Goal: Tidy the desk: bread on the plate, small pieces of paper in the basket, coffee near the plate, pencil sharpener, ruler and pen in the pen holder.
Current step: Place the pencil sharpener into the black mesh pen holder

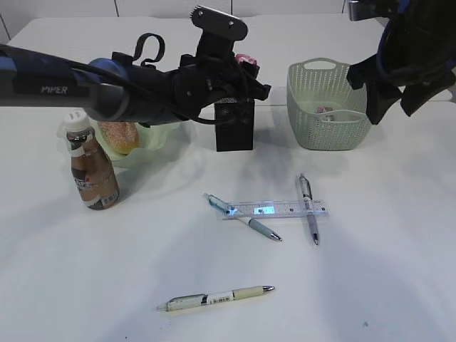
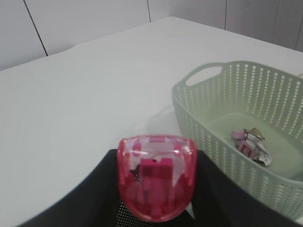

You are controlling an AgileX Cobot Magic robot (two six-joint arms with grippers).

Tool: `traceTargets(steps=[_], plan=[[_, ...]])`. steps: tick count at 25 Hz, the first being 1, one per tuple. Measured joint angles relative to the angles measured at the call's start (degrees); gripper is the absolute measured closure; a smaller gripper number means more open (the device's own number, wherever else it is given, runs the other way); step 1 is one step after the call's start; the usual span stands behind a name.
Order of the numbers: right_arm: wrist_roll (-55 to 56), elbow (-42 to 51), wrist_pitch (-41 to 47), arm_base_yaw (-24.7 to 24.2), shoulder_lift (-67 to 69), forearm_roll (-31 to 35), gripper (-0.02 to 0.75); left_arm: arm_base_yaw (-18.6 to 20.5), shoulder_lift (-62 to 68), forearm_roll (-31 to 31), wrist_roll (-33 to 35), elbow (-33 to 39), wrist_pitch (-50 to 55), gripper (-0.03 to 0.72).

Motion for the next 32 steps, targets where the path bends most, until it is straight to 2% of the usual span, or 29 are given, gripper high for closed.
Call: traceTargets(steps=[12,32], plan=[[0.00,0.00,0.00,0.00,0.00,-0.12,0.312,2.05,1.85,-1.46,-0.34,-0.88,0.00,0.391],[0.00,0.00,0.00,0.00,0.00,-0.23,0.312,2.05,3.00,-1.60,-0.58,-1.23,0.10,0.391]])
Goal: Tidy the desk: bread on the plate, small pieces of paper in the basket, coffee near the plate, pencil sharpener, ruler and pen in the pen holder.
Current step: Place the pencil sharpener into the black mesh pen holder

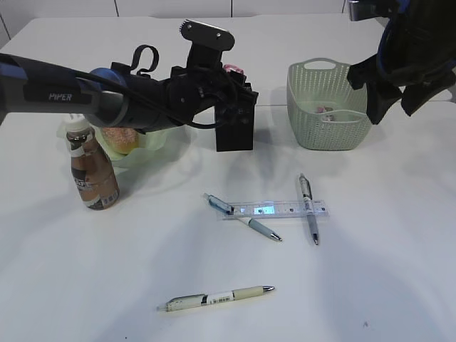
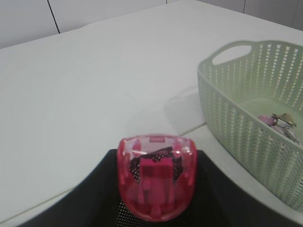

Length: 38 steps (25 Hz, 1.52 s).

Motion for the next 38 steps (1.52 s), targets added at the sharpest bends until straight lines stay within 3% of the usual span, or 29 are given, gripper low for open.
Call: traceTargets(steps=[26,29,34,38], plan=[[0.00,0.00,0.00,0.00,0.00,0.00,0.312,0.00,0.84,0.00,-2.11,0.00,-0.21,0.372],[0.00,0.00,0.00,0.00,0.00,0.00,0.312,0.00,0.84,0.00,-2.11,0.00,-0.21,0.349],[0.00,0.00,0.00,0.00,0.00,0.00,0.312,0.00,0.84,0.00,-2.25,0.00,-0.21,0.242],[0.00,0.00,0.00,0.00,0.00,0.00,0.312,0.00,0.84,0.00,-2.29,0.00,-0.21,0.218]])
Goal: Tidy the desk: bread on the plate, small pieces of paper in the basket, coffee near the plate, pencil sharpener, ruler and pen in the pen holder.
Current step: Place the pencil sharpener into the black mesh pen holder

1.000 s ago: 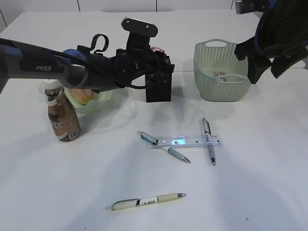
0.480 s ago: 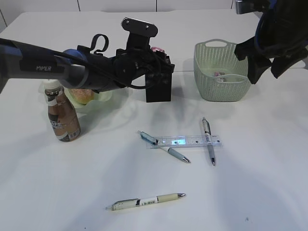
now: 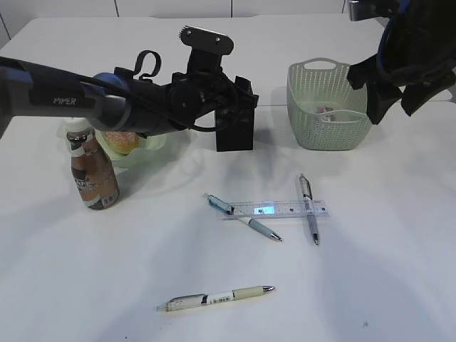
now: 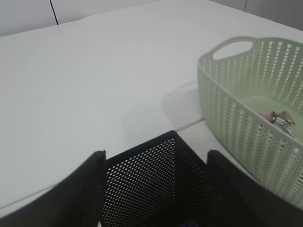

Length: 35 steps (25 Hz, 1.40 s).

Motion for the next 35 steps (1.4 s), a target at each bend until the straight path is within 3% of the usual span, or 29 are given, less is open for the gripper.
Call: traceTargets(steps=[12,18,25,35], plan=[[0.00,0.00,0.00,0.00,0.00,0.00,0.312,0.00,-2.62,5.00,4.10,0.00,8.33,0.218],[0.00,0.00,0.00,0.00,0.00,0.00,0.312,0.00,-5.69,6.24,11.28,0.00,17.14,0.221],[0.00,0.00,0.00,0.00,0.00,0.00,0.312,-0.35,-8.85,9.46,12.28,0.00,27.71,0.221],[0.00,-1.02,0.00,0.00,-0.10,0.00,0.312,-0.99,-15.16,-9.80,3.24,0.00,33.96,0.221]])
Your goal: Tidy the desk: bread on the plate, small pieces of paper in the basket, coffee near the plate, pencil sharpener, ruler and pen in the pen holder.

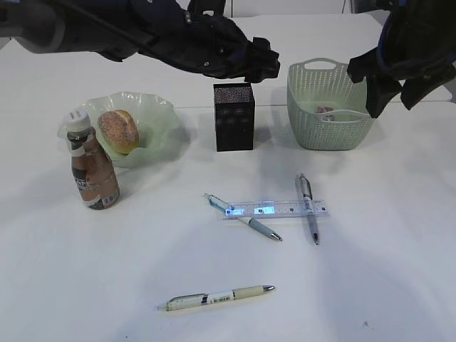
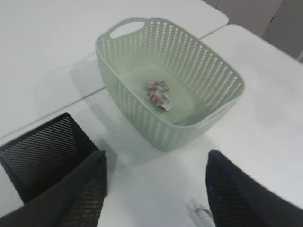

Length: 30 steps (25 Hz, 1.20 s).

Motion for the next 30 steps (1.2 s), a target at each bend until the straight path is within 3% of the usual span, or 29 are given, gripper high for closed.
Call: traceTargets(steps=[2,5,14,19,24,30], plan=[[0.00,0.00,0.00,0.00,0.00,0.00,0.312,0.00,-0.94,-2.29,-1.71,0.00,2.79,0.221],[0.00,0.00,0.00,0.00,0.00,0.26,0.312,0.00,-2.04,-0.98,-2.51,0.00,7.46,0.221],[0.00,0.00,0.00,0.00,0.00,2.13,0.312,-0.36,-3.27,21.28,-5.63,0.00,29.23,0.221],[-0.23,0.00,0.00,0.00,0.00,2.32,0.312,-2.96,-3.40,33.64,-9.53,0.00,43.19,0.220],[-1.29,0.00,0.00,0.00,0.00,3.00,0.312,-4.20,-3.79,35.41,-13.27,0.00,53.71,0.221],[-2.78,0.00,0.00,0.00,0.00,5.19,0.312,-4.20,-8.37,34.76,-17.72,0.00,54.93,0.259]])
